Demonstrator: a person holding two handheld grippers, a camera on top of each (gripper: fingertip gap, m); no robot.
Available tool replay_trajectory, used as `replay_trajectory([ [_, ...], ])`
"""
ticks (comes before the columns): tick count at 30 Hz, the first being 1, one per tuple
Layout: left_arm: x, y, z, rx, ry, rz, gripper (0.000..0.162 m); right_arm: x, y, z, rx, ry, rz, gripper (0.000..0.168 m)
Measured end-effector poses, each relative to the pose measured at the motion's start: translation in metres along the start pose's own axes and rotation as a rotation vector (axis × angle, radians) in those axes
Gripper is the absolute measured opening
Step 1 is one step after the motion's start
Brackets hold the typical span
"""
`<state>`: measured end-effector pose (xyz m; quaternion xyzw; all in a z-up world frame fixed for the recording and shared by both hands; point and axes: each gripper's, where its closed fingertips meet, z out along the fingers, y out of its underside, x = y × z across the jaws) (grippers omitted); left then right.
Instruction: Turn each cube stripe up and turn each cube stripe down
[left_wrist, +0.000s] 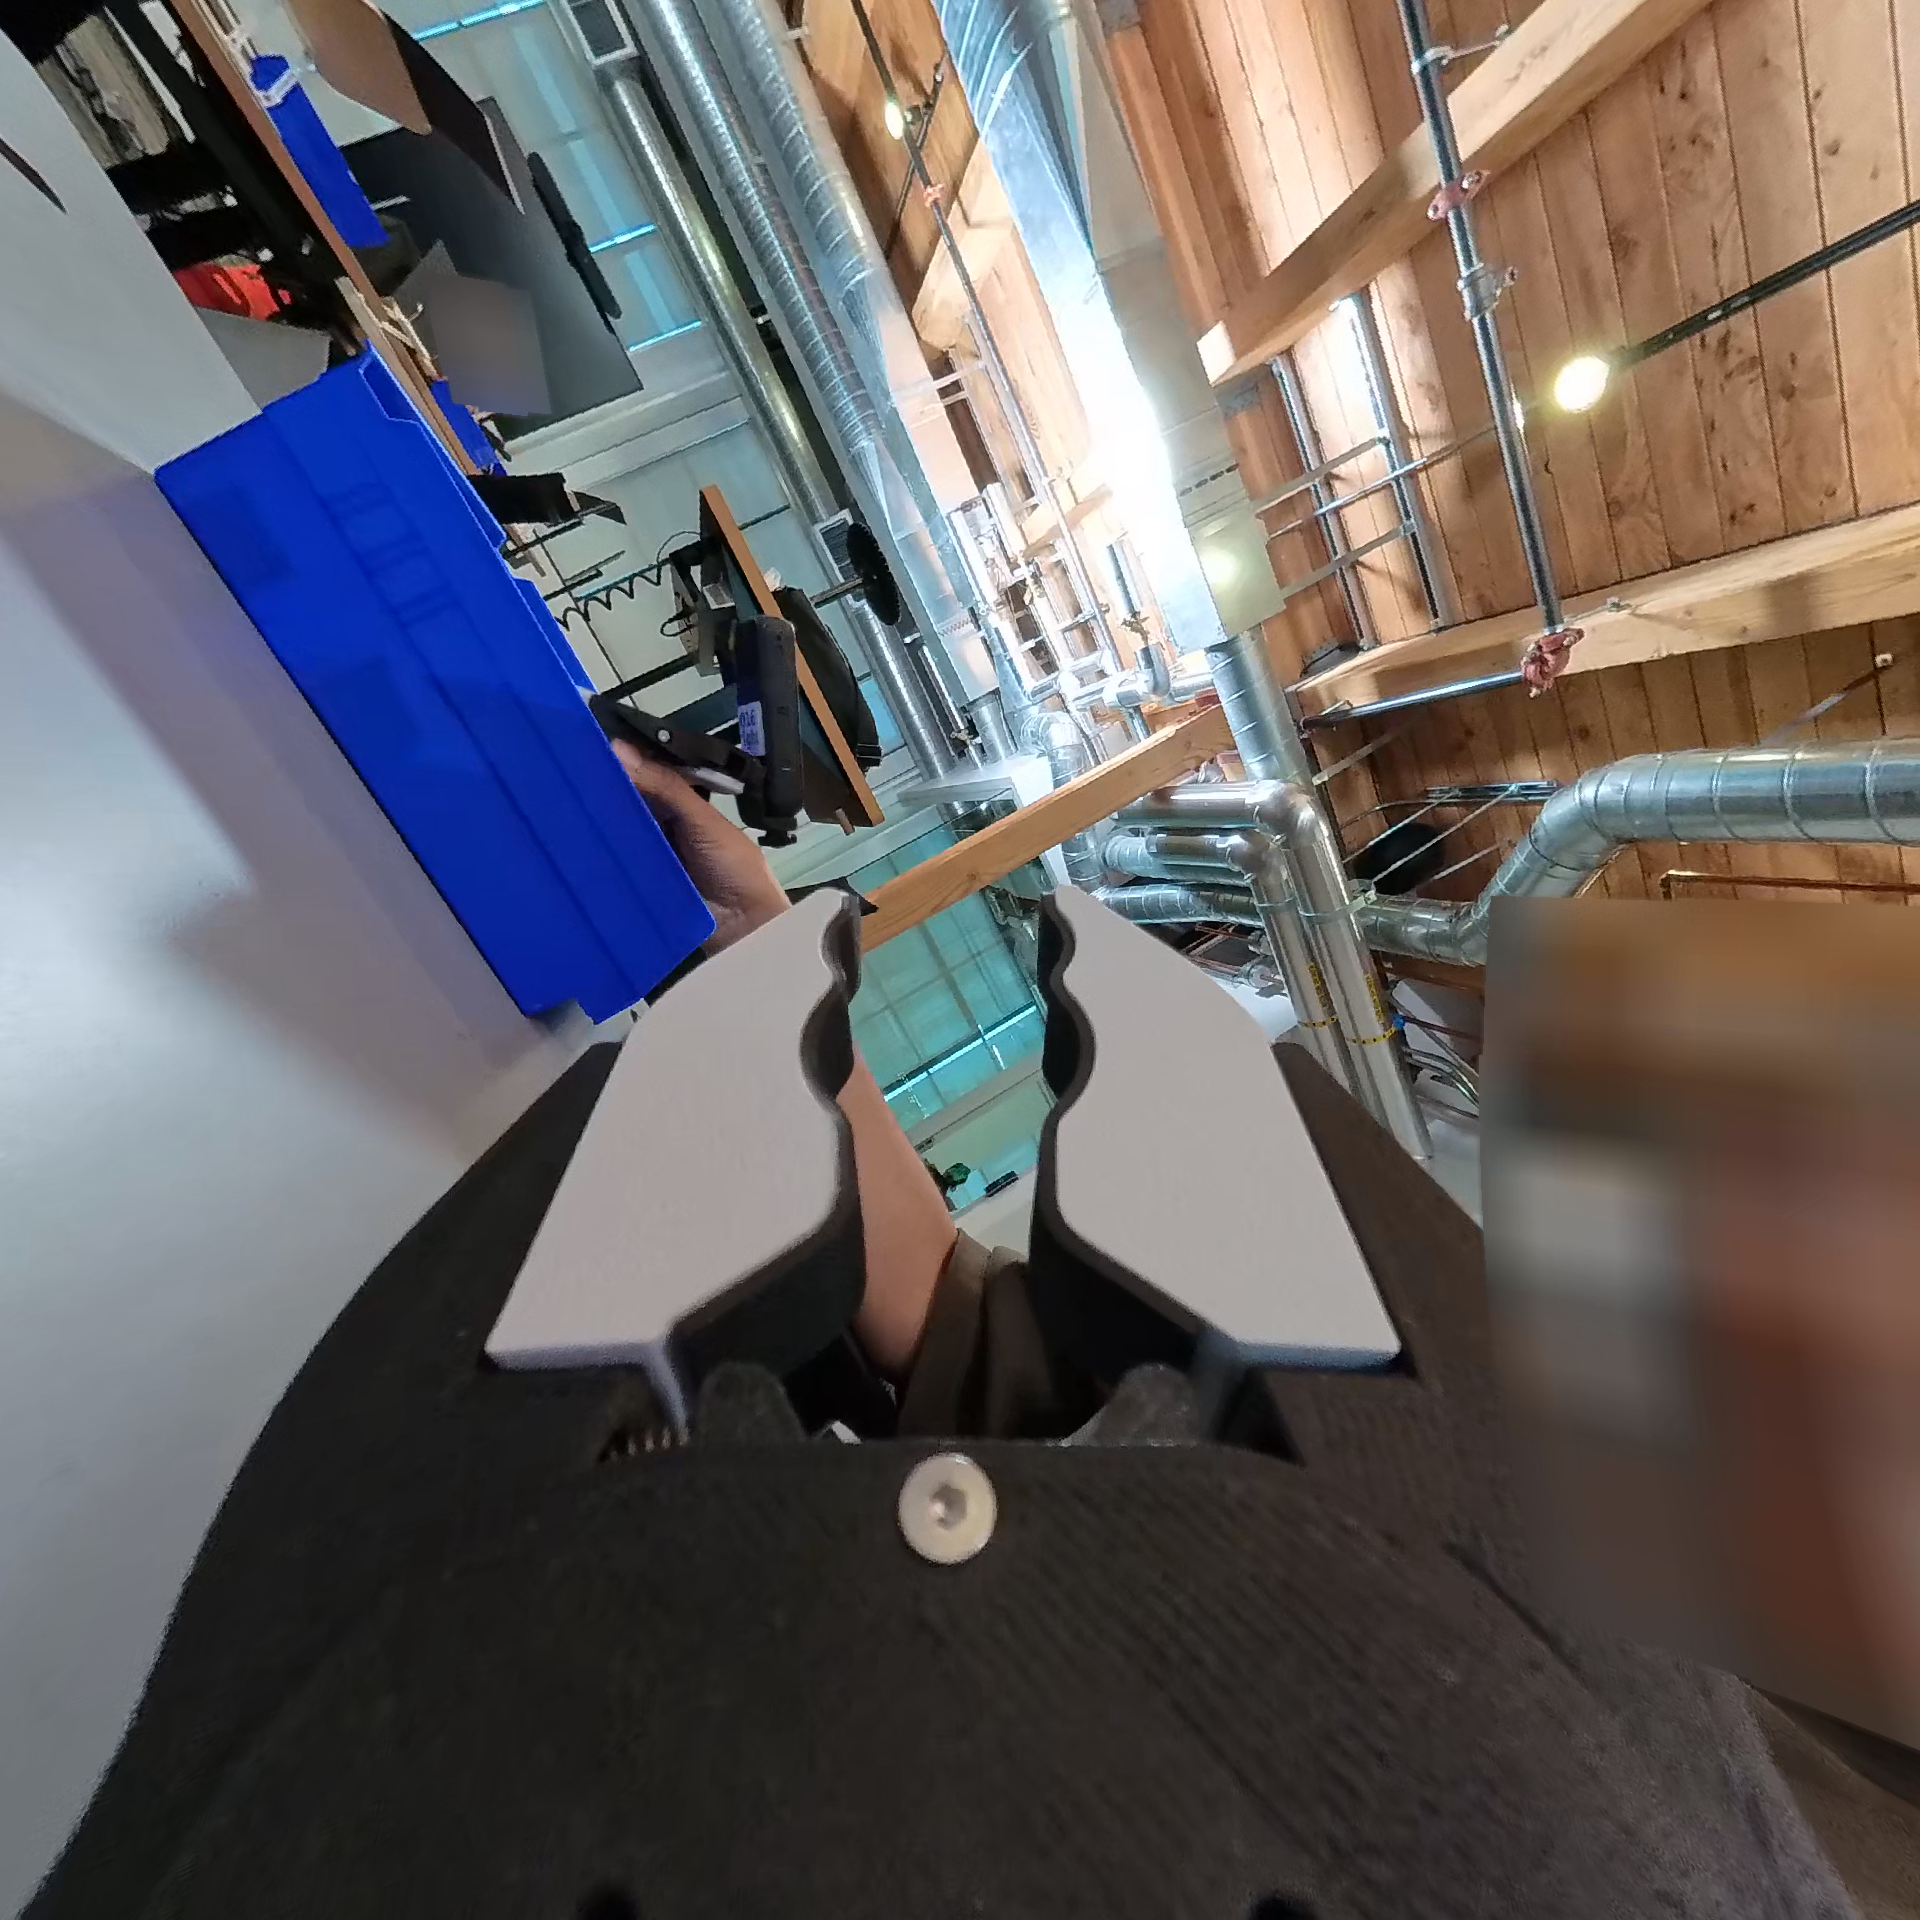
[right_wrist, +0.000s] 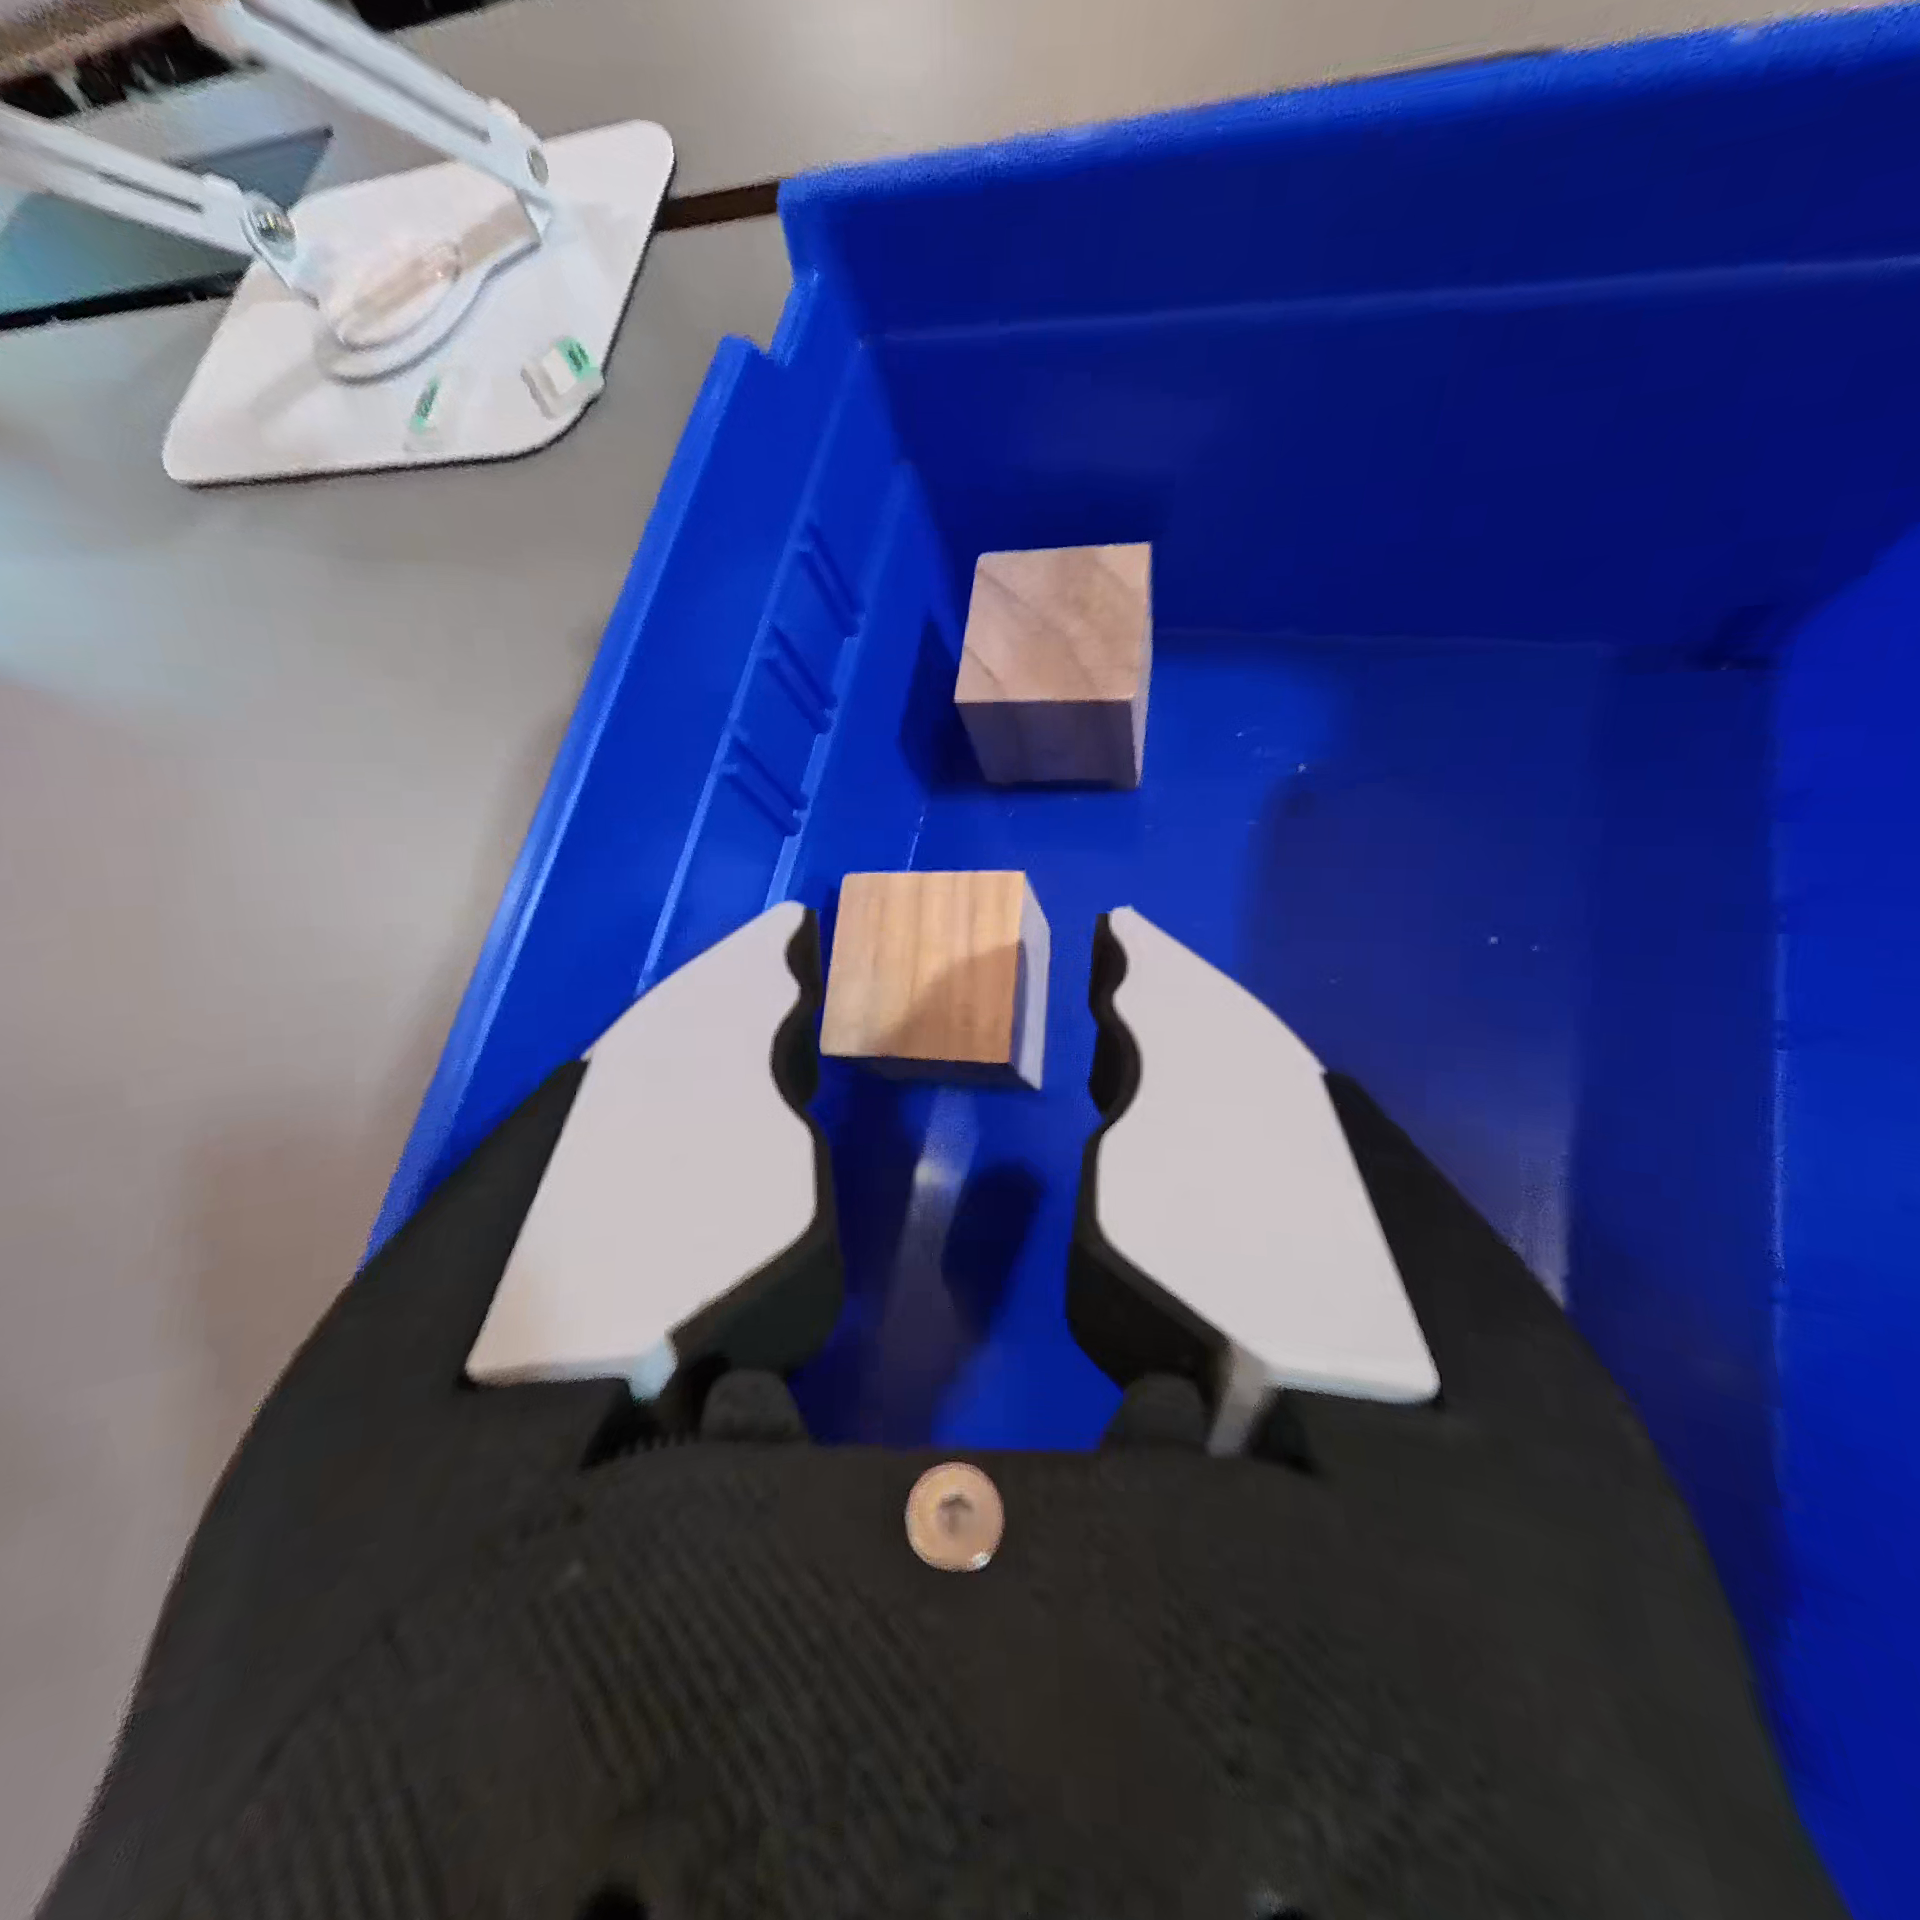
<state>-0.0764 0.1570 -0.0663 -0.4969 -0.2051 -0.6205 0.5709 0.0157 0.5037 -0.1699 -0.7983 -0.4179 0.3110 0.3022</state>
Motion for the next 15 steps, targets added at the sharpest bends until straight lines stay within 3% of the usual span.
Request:
replay_trajectory([
  [8,-0.001,-0.001,-0.001,0.006,-0.003,-0.004,0.033,0.026,-0.018,-0.019,0.122,0.032,0.114,0.041],
  [15,-0.002,0.000,0.000,-0.001,-0.009,-0.002,0.033,0.042,0.009,-0.008,-0.041,0.207,-0.005,0.021],
])
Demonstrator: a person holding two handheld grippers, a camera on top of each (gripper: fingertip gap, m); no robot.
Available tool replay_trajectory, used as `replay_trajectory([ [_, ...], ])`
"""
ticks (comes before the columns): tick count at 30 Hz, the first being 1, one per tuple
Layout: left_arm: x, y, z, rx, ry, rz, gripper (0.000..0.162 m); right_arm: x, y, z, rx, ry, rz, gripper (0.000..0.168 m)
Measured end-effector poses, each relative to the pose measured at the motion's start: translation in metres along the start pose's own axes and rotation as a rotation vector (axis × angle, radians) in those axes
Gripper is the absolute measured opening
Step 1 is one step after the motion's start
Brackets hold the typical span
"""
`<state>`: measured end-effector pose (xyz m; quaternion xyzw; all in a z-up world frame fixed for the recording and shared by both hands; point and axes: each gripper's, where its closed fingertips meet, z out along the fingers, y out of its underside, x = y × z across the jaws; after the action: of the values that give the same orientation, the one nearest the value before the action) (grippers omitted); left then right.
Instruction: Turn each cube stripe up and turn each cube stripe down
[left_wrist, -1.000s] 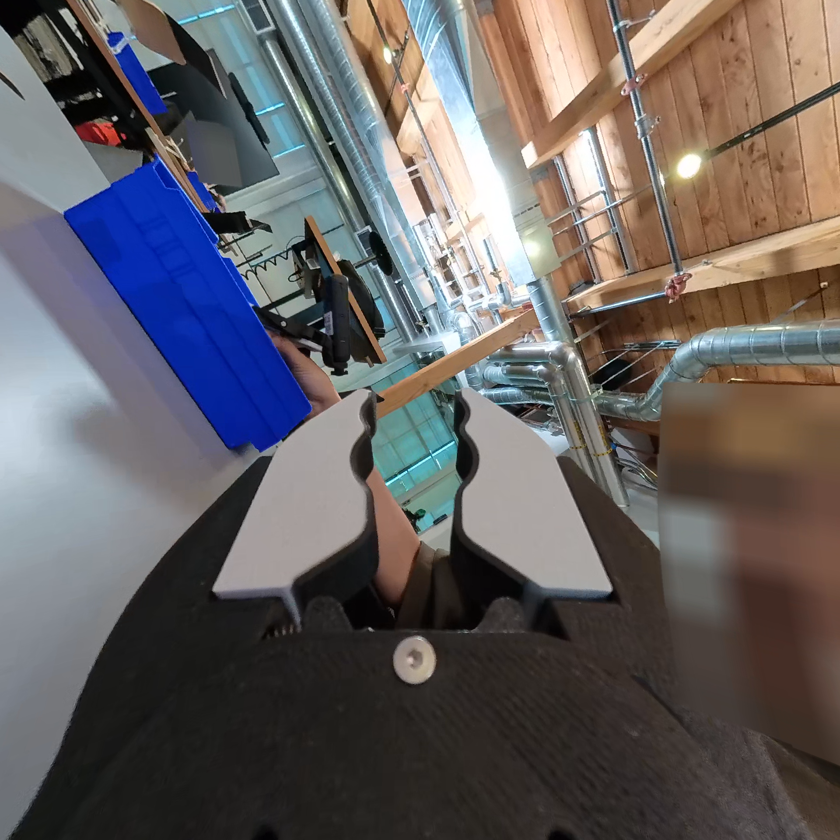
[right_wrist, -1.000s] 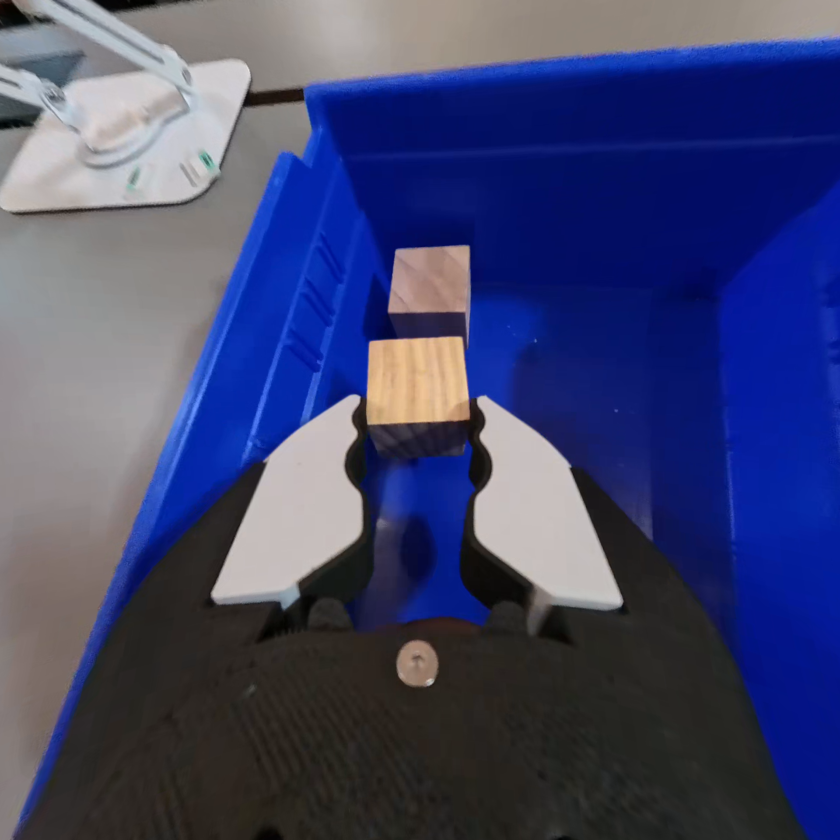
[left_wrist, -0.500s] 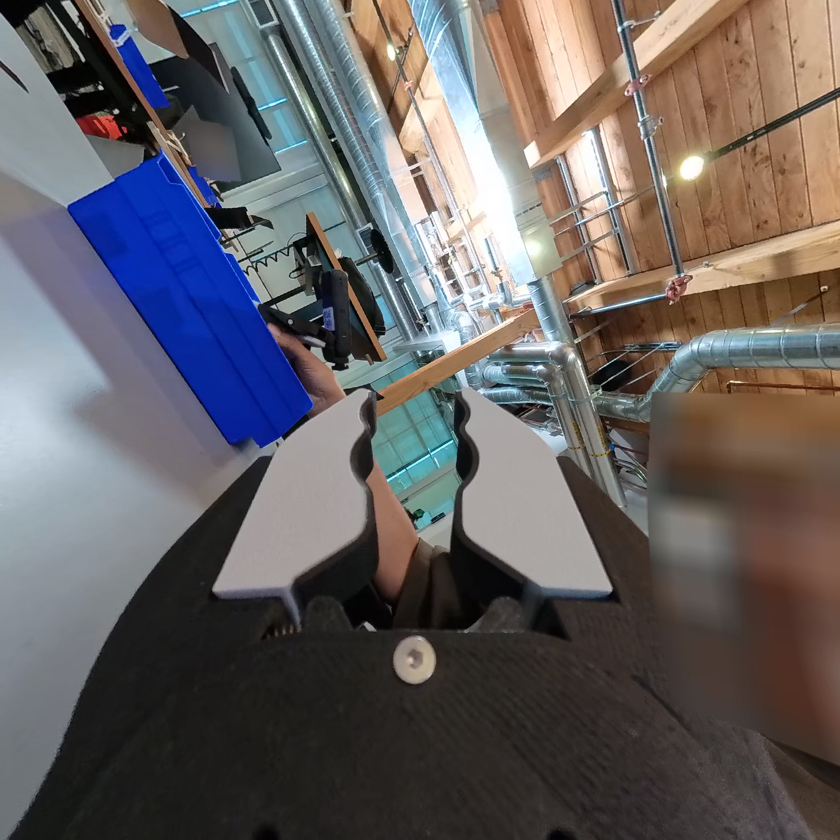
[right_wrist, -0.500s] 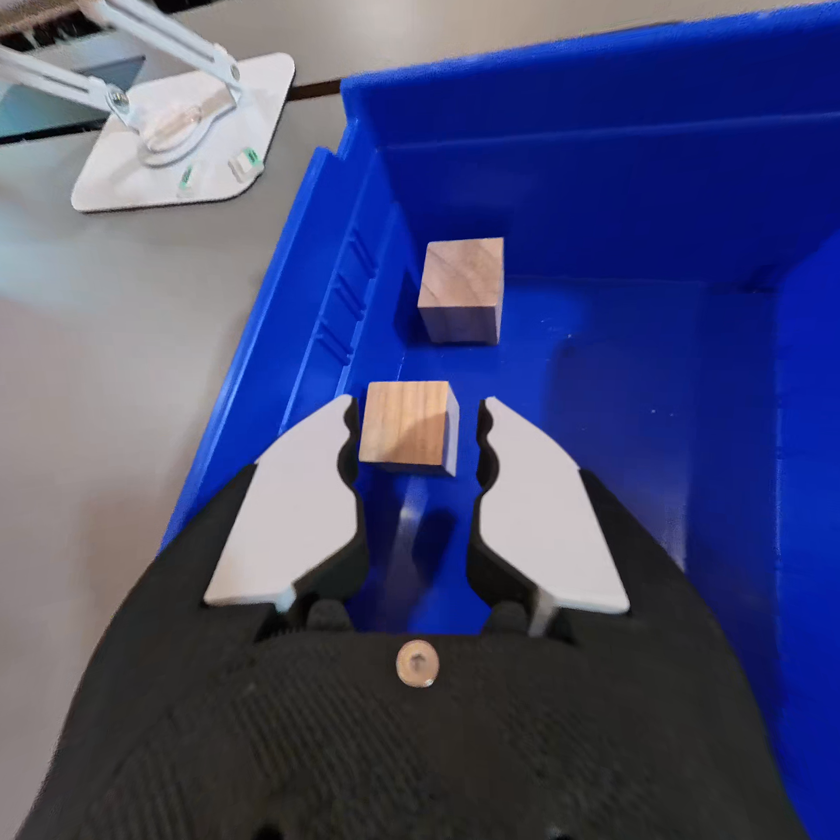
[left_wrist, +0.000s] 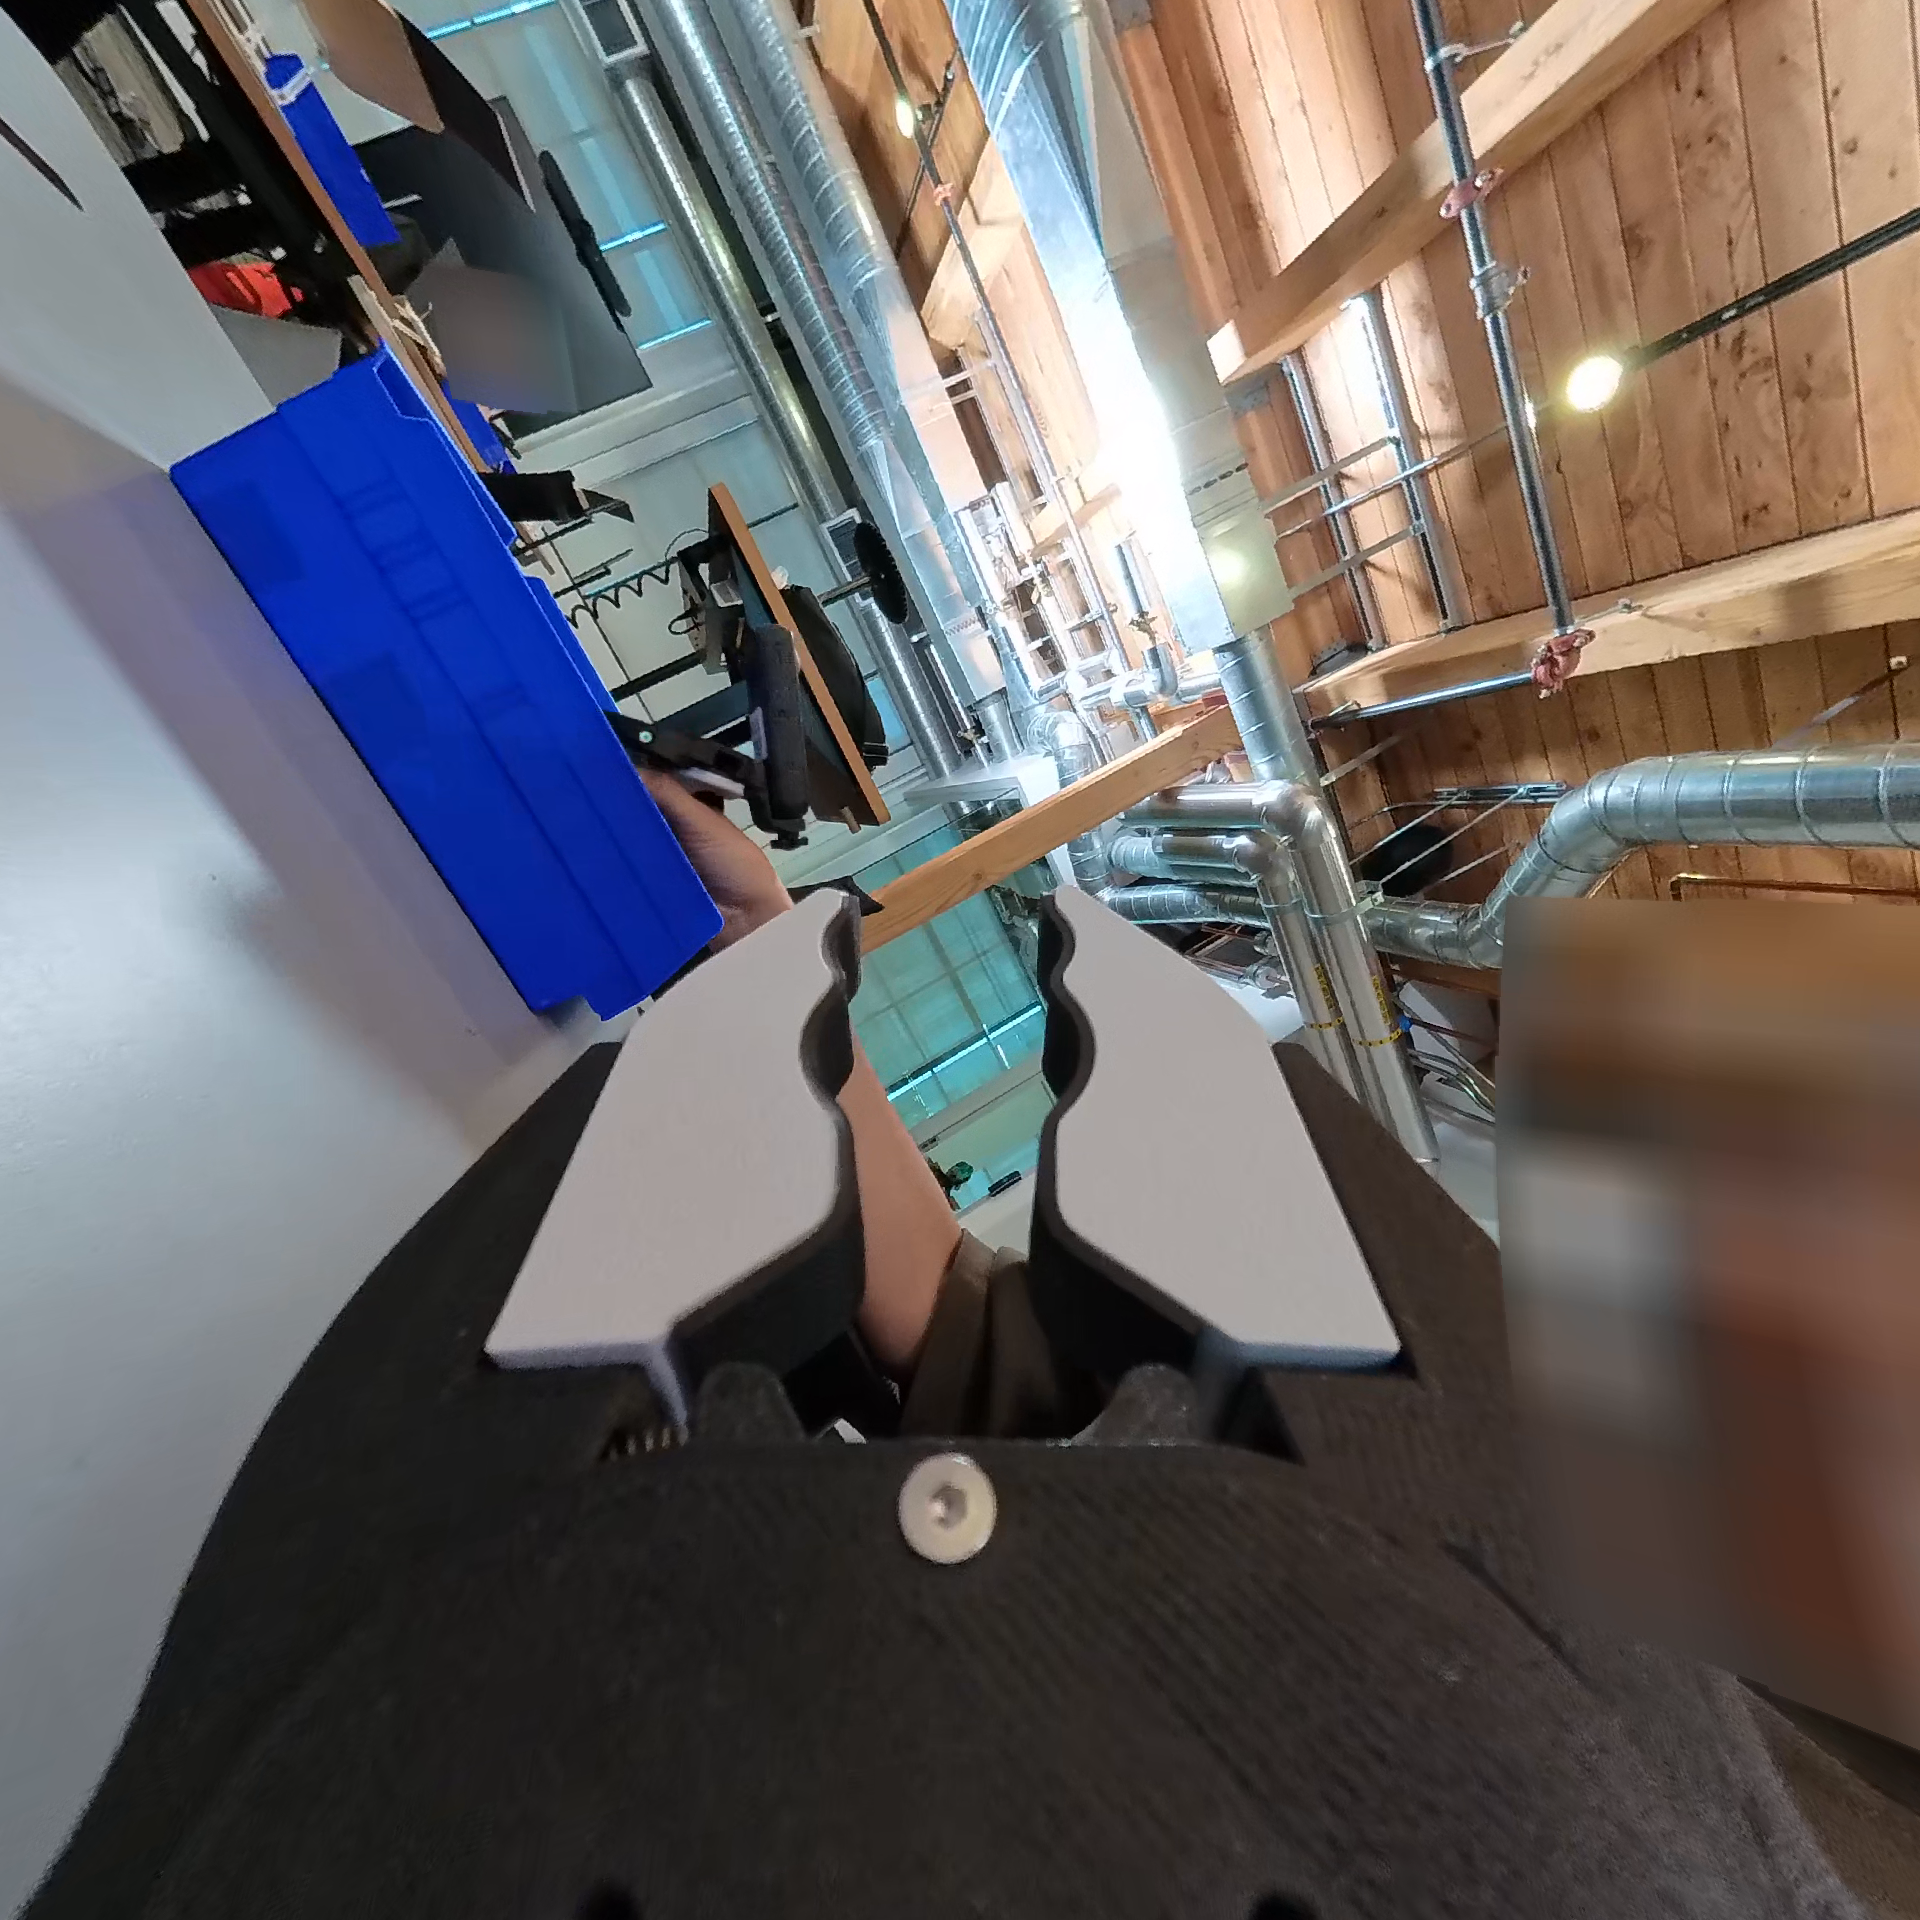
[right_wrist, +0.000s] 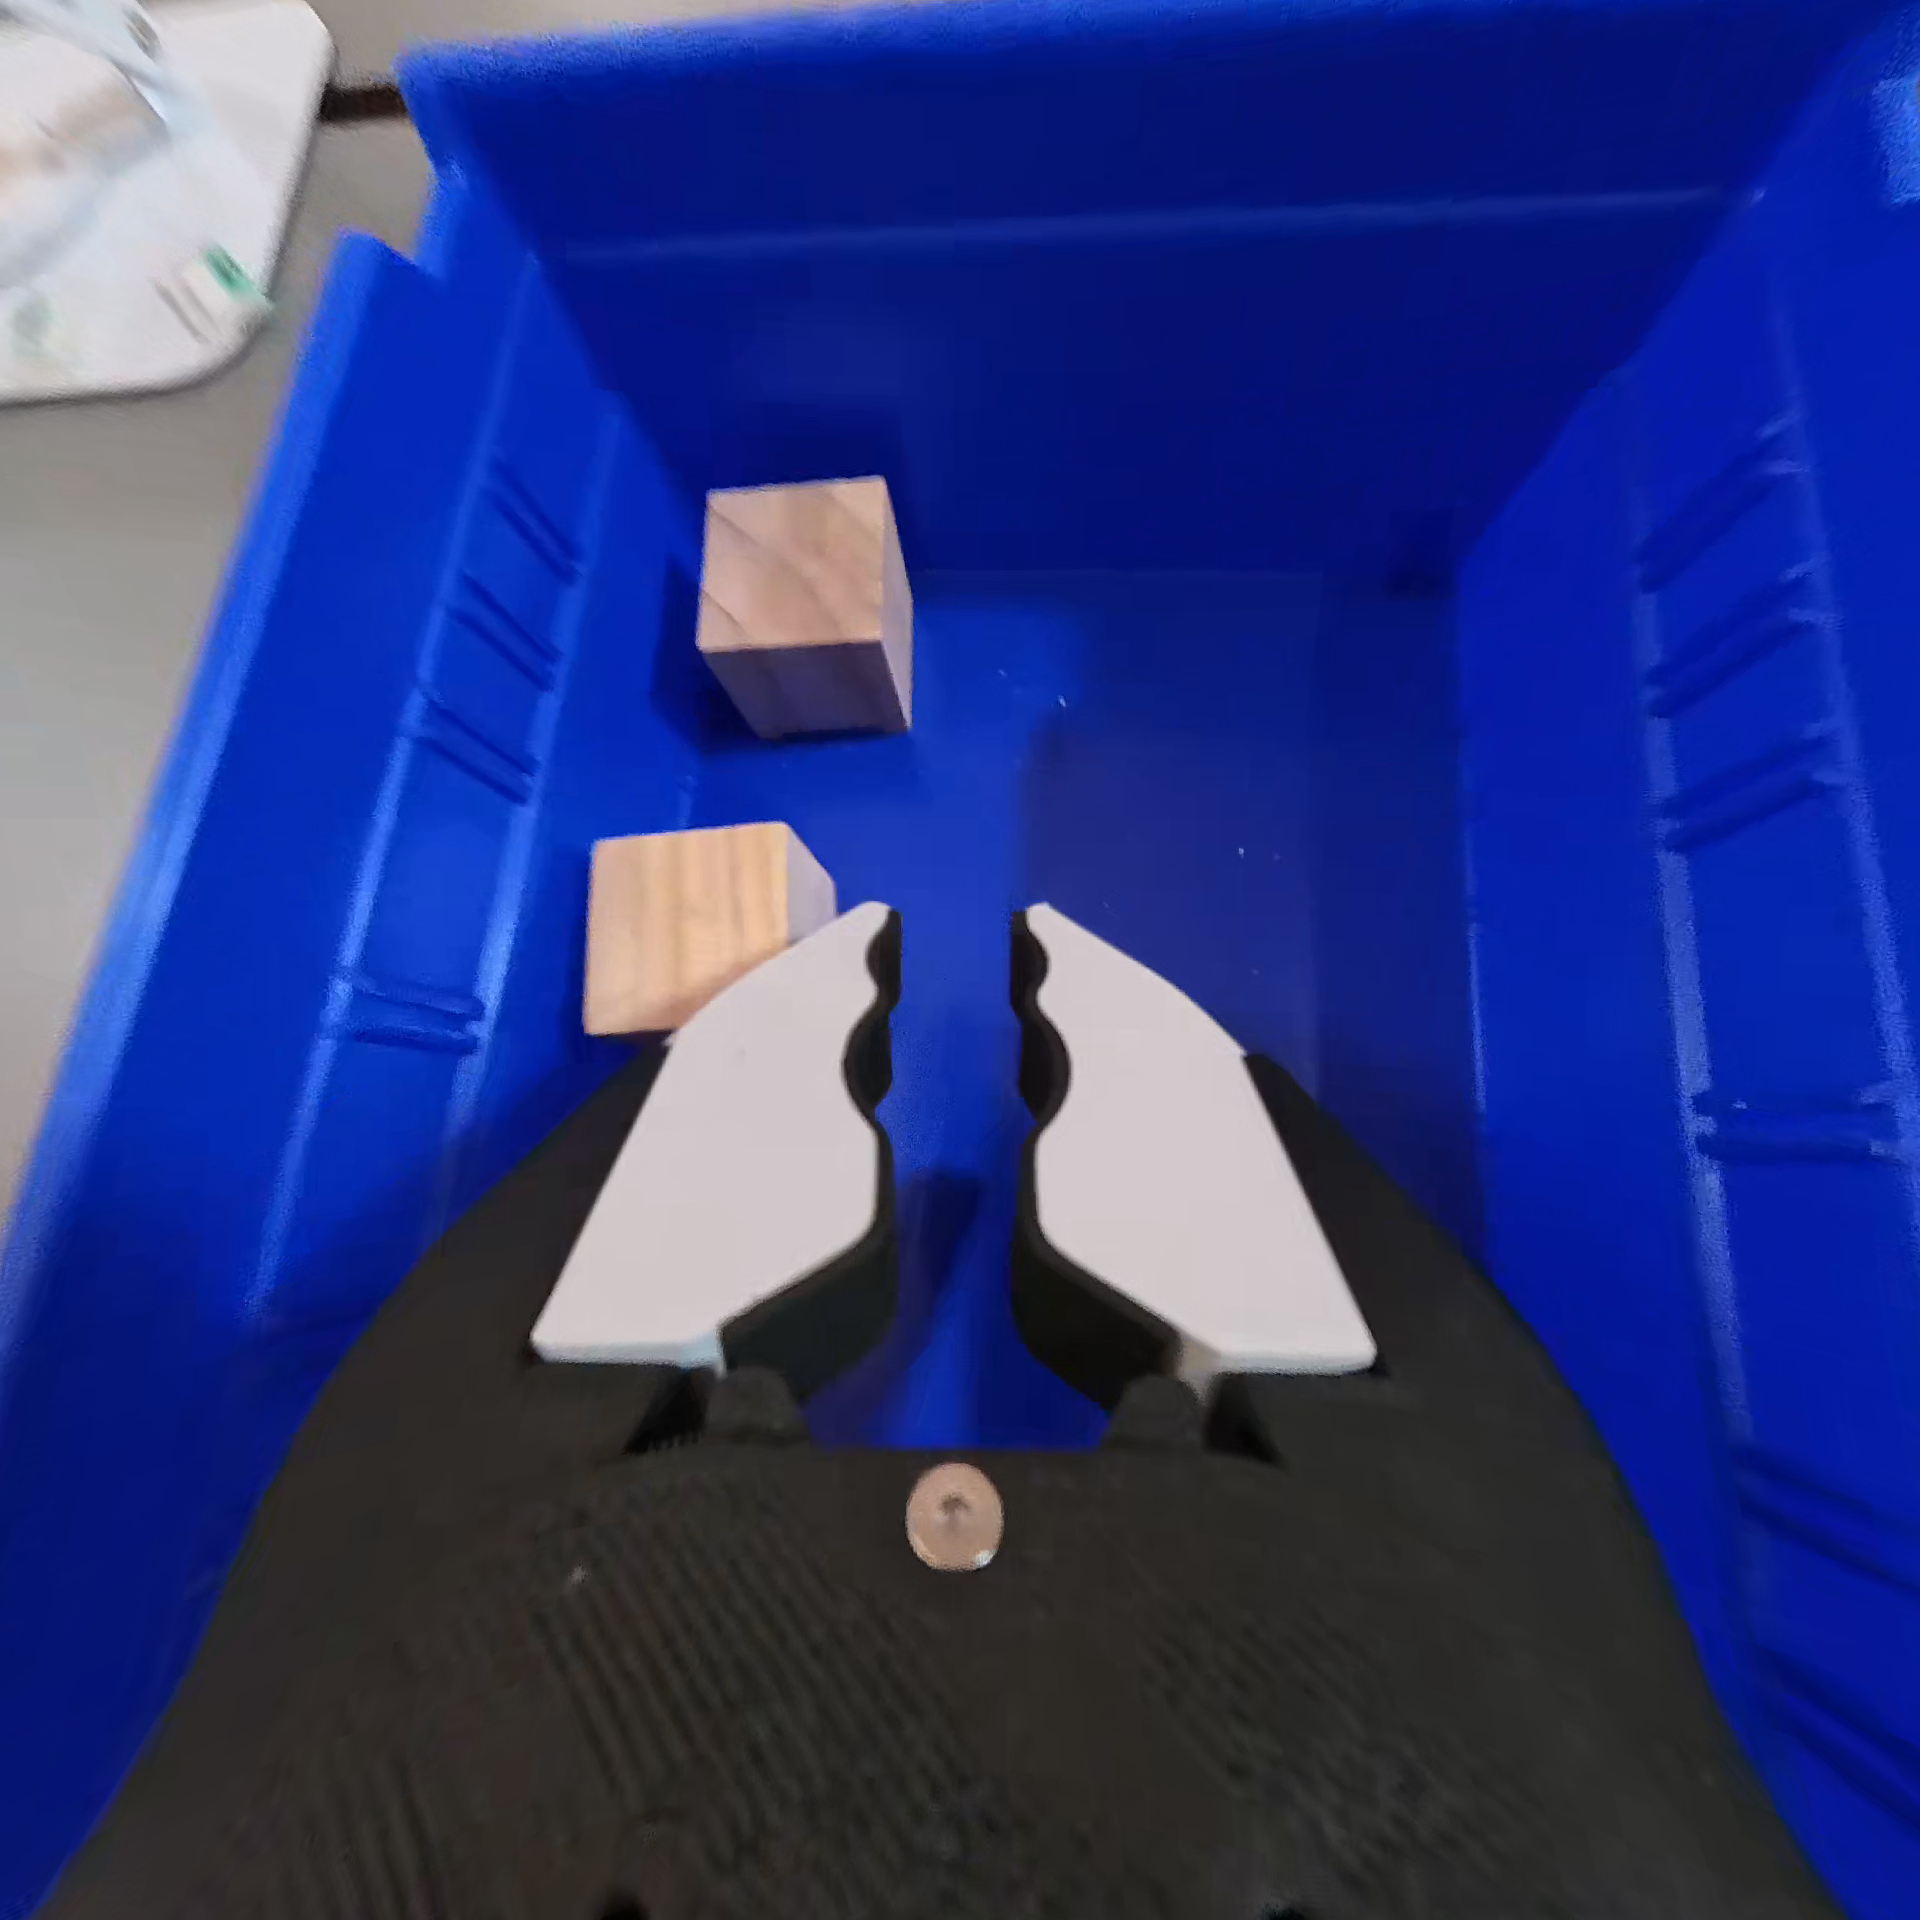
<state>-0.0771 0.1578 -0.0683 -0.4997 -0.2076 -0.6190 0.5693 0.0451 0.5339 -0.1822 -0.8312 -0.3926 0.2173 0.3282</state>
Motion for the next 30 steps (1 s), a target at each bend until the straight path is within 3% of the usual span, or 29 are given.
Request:
replay_trajectory([
  [6,0.000,-0.001,-0.001,0.002,-0.002,0.002,0.033,-0.006,0.018,0.007,-0.115,0.019,-0.095,0.015],
  [16,0.000,-0.003,-0.003,0.010,-0.004,0.003,0.033,-0.007,0.008,0.000,-0.071,0.023,-0.102,0.014],
  [23,0.000,-0.001,-0.002,0.002,-0.012,0.012,0.033,-0.012,0.019,0.005,-0.132,0.034,-0.163,0.015],
  [30,0.007,-0.019,-0.012,0.052,-0.025,0.096,0.033,-0.014,-0.025,-0.018,0.075,0.083,-0.145,0.021],
])
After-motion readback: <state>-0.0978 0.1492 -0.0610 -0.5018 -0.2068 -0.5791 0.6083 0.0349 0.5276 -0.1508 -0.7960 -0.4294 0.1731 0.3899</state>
